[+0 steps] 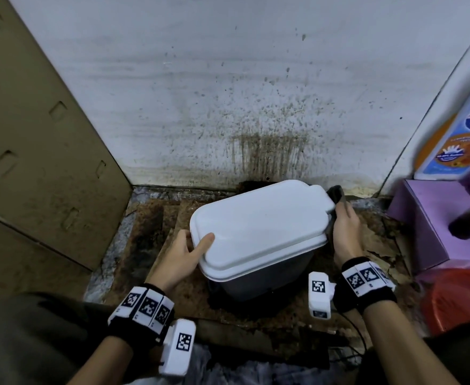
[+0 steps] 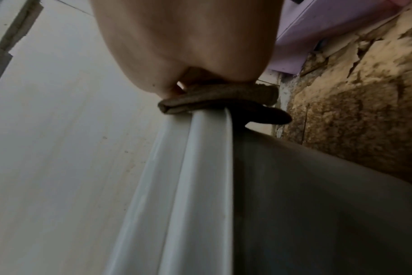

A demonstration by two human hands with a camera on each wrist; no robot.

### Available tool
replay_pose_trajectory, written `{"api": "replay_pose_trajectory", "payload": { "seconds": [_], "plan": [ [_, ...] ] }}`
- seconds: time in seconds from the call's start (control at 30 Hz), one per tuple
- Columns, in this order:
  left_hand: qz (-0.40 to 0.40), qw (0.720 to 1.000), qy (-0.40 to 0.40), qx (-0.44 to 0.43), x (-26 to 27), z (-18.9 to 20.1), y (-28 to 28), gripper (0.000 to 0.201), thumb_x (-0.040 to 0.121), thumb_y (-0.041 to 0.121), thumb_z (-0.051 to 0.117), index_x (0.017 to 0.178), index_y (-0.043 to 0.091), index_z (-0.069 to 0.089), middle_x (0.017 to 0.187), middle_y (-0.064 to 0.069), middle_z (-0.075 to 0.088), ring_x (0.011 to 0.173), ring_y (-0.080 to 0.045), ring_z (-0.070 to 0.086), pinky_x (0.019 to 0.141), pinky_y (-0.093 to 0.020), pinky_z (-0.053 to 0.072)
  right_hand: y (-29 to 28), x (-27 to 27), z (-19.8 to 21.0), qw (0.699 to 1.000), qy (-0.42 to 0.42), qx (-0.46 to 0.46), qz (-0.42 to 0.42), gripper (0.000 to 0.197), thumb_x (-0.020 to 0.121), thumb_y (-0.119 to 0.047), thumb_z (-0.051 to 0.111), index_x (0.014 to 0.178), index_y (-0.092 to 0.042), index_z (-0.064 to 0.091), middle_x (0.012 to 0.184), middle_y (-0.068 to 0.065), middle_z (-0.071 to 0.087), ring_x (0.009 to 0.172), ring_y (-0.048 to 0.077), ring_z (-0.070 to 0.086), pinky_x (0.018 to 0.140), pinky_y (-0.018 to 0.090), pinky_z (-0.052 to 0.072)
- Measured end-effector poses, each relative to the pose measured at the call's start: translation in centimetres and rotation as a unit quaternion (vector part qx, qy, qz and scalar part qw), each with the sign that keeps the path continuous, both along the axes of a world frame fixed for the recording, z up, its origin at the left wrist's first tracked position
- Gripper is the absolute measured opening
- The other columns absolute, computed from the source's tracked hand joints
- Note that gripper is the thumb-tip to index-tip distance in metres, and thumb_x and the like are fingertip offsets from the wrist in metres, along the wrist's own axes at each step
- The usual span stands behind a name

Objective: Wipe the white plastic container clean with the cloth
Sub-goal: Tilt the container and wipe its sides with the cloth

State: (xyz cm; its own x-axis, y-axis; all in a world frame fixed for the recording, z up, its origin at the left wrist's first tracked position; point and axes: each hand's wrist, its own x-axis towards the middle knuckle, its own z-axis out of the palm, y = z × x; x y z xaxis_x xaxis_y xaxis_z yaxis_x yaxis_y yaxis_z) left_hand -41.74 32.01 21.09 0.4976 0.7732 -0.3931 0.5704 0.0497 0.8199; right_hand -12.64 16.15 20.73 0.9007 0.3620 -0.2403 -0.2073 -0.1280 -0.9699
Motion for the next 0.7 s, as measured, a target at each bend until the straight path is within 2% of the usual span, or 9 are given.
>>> {"api": "replay_pose_trajectory", "payload": {
  "seconds": [0.1, 0.17, 0.23, 0.37, 0.43, 0.53, 0.6, 0.67, 0.7],
  "plan": [
    [-0.015, 1.000, -0.014, 0.016, 0.2, 0.0, 1.3, 0.084, 0.066, 0.087, 0.060, 0.128, 0.030, 0.055, 0.123, 0.012, 0.065, 0.111, -0.012, 0.065, 0.098, -0.044, 0.054, -1.0, -2.2, -0.6, 0.995, -0.008, 0.007, -0.099, 0.044, 0.106, -0.034, 0.038, 0.144, -0.018, 0.051, 0.136, -0.006, 0.055, 0.123, 0.014, 0.050, 0.099, 0.026, 0.036],
    [-0.025, 0.999, -0.039, 0.026, 0.8, 0.4, 2.0, 0.082, 0.068, 0.084, 0.061, 0.132, 0.032, 0.057, 0.125, 0.012, 0.067, 0.111, -0.011, 0.067, 0.098, -0.045, 0.055, -1.3, -4.0, -1.0, 0.985, -0.021, -0.005, -0.171, 0.044, 0.105, -0.038, 0.035, 0.141, -0.020, 0.055, 0.135, -0.002, 0.059, 0.121, 0.018, 0.053, 0.098, 0.027, 0.038],
    [-0.033, 0.998, -0.045, 0.030, 1.6, 0.8, 2.5, 0.068, 0.081, 0.075, 0.061, 0.133, 0.033, 0.058, 0.124, 0.012, 0.068, 0.109, -0.012, 0.068, 0.097, -0.046, 0.056, -1.8, -5.8, -1.3, 0.976, -0.040, -0.015, -0.211, 0.045, 0.106, -0.035, 0.034, 0.143, -0.017, 0.052, 0.141, 0.007, 0.056, 0.126, 0.024, 0.052, 0.098, 0.024, 0.035],
    [-0.011, 0.999, -0.032, 0.027, 2.4, 0.8, 3.1, 0.038, 0.098, 0.053, 0.055, 0.129, 0.032, 0.055, 0.115, 0.016, 0.064, 0.108, -0.012, 0.064, 0.093, -0.037, 0.052, -2.5, -7.8, -2.4, 0.978, -0.078, -0.023, -0.191, 0.044, 0.107, -0.037, 0.034, 0.142, -0.018, 0.053, 0.140, 0.009, 0.059, 0.127, 0.027, 0.053, 0.093, 0.021, 0.035],
    [-0.002, 0.999, -0.029, 0.039, 2.4, 0.7, 2.9, 0.032, 0.100, 0.052, 0.053, 0.126, 0.034, 0.054, 0.110, 0.020, 0.062, 0.104, -0.008, 0.062, 0.088, -0.034, 0.050, -2.6, -7.7, -2.5, 0.981, -0.089, -0.025, -0.171, 0.042, 0.107, -0.034, 0.037, 0.141, -0.017, 0.055, 0.136, 0.007, 0.061, 0.124, 0.023, 0.054, 0.089, 0.016, 0.034],
    [0.006, 0.998, -0.017, 0.062, 2.2, 0.2, 2.7, 0.028, 0.101, 0.053, 0.051, 0.123, 0.035, 0.056, 0.107, 0.020, 0.063, 0.102, -0.006, 0.062, 0.085, -0.033, 0.051, -2.8, -6.9, -2.2, 0.985, -0.079, -0.017, -0.153, 0.039, 0.107, -0.028, 0.039, 0.137, -0.013, 0.059, 0.121, 0.002, 0.064, 0.109, 0.016, 0.054, 0.080, 0.012, 0.033],
    [0.004, 0.997, 0.004, 0.080, 2.1, 0.0, 2.5, 0.042, 0.097, 0.064, 0.048, 0.125, 0.034, 0.058, 0.117, 0.010, 0.065, 0.111, -0.016, 0.062, 0.096, -0.042, 0.051, -3.0, -6.3, -1.9, 0.987, -0.069, -0.013, -0.143, 0.037, 0.106, -0.026, 0.040, 0.131, -0.010, 0.062, 0.114, 0.004, 0.065, 0.103, 0.017, 0.054, 0.078, 0.016, 0.034],
    [0.000, 0.992, 0.056, 0.113, 2.0, -0.2, 2.5, 0.064, 0.089, 0.076, 0.040, 0.133, 0.032, 0.056, 0.129, -0.001, 0.058, 0.123, -0.025, 0.053, 0.106, -0.050, 0.044, -3.0, -6.0, -1.7, 0.989, -0.055, -0.003, -0.140, 0.036, 0.105, -0.027, 0.041, 0.125, -0.009, 0.065, 0.112, 0.006, 0.066, 0.104, 0.020, 0.056, 0.082, 0.021, 0.035],
    [0.001, 0.985, 0.099, 0.144, 2.1, 0.1, 2.3, 0.065, 0.091, 0.074, 0.037, 0.138, 0.031, 0.054, 0.134, -0.005, 0.052, 0.128, -0.030, 0.046, 0.109, -0.051, 0.038, -2.9, -6.0, -1.4, 0.989, -0.052, 0.003, -0.138, 0.036, 0.105, -0.027, 0.042, 0.123, -0.009, 0.066, 0.113, 0.007, 0.067, 0.105, 0.022, 0.058, 0.083, 0.022, 0.035]
  ]
}}
